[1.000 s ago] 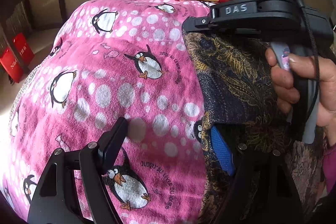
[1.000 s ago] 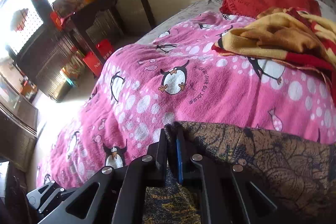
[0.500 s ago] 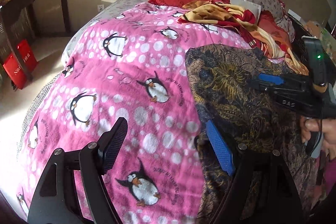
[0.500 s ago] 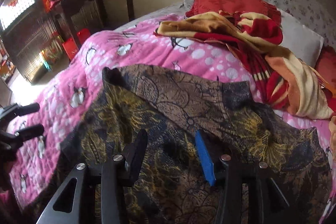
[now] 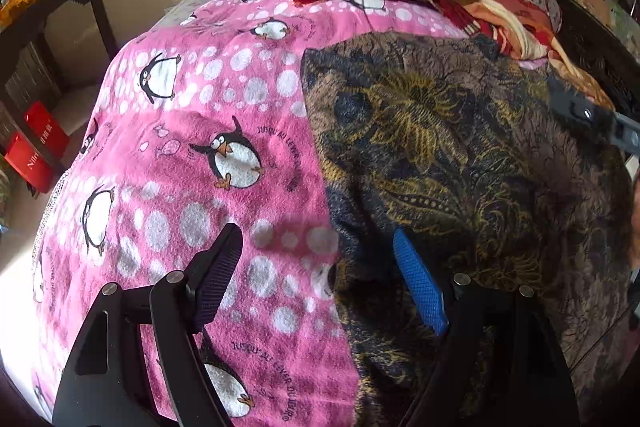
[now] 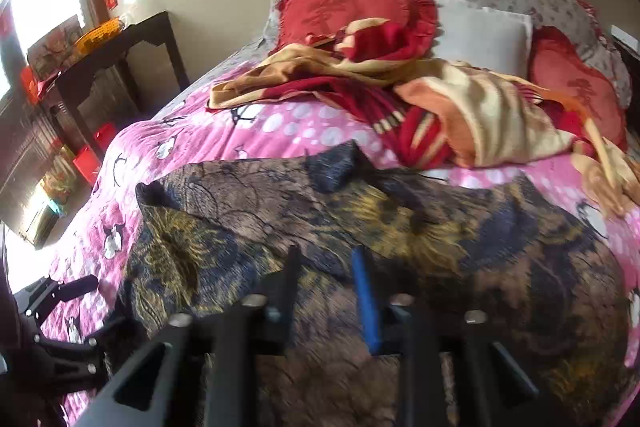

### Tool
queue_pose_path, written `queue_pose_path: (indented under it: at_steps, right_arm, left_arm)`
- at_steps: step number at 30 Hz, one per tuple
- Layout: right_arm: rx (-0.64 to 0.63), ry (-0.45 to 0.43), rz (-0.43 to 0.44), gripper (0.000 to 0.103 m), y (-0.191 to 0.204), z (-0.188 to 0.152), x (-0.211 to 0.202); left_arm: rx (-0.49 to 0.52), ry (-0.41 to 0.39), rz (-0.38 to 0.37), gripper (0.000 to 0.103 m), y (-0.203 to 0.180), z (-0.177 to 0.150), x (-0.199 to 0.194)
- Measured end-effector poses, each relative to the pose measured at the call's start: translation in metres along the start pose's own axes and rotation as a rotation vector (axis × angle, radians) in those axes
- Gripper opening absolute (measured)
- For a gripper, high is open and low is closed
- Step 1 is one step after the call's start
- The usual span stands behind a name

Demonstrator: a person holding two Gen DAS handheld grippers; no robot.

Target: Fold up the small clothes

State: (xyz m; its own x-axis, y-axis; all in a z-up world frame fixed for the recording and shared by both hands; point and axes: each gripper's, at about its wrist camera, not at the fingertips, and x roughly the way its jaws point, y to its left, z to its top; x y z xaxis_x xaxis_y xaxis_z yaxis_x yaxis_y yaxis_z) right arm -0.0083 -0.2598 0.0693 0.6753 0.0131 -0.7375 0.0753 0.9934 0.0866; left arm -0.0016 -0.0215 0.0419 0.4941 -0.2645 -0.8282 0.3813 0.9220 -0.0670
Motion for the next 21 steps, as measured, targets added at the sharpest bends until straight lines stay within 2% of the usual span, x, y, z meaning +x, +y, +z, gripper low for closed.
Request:
queue_pose_path:
  at_steps: [1,4,7,8,10,11,12,13,14,17,20,21]
  right_arm:
    - [0.019,-0.026,-0.023,0.069,-0.011,-0.009,-0.014]
    - [0.075,-0.069,-0.151,0.069,-0.054,-0.039,-0.054]
    - [0.184,-0.077,-0.333,0.070,-0.109,-0.065,-0.080]
    - [0.223,-0.063,-0.358,0.070,-0.126,-0.071,-0.083]
    - [0.288,-0.017,-0.343,0.069,-0.157,-0.078,-0.079]
    - [0.313,0.006,-0.315,0.056,-0.167,-0.081,-0.075]
    - [0.321,0.020,-0.278,0.038,-0.172,-0.082,-0.072]
    - [0.319,0.029,-0.242,0.006,-0.173,-0.081,-0.071]
    - [0.304,0.015,-0.233,0.006,-0.170,-0.079,-0.074]
    - [0.237,-0.071,-0.288,0.006,-0.161,-0.073,-0.088]
    - [0.243,-0.033,-0.360,0.006,-0.167,-0.072,-0.070]
    - [0.246,-0.013,-0.361,0.006,-0.168,-0.074,-0.060]
  left_arm:
    - [0.000,-0.018,-0.003,0.079,-0.002,0.004,-0.006]
    - [0.023,-0.070,-0.002,0.079,-0.013,0.015,-0.020]
    - [0.048,-0.087,-0.006,0.079,-0.028,0.025,-0.020]
    - [0.055,-0.082,-0.007,0.079,-0.033,0.028,-0.017]
    - [0.061,-0.081,-0.013,0.079,-0.043,0.034,-0.011]
    - [0.062,-0.075,-0.006,0.079,-0.047,0.035,-0.006]
    - [0.064,-0.063,0.000,0.079,-0.050,0.037,-0.001]
    - [0.067,-0.053,-0.001,0.079,-0.052,0.038,0.004]
    - [0.069,-0.047,0.002,0.079,-0.054,0.038,0.008]
    - [0.071,-0.010,0.038,0.079,-0.054,0.035,0.025]
    - [0.066,0.041,0.048,0.079,-0.054,0.029,0.044]
    - [0.062,0.043,0.046,0.079,-0.053,0.027,0.046]
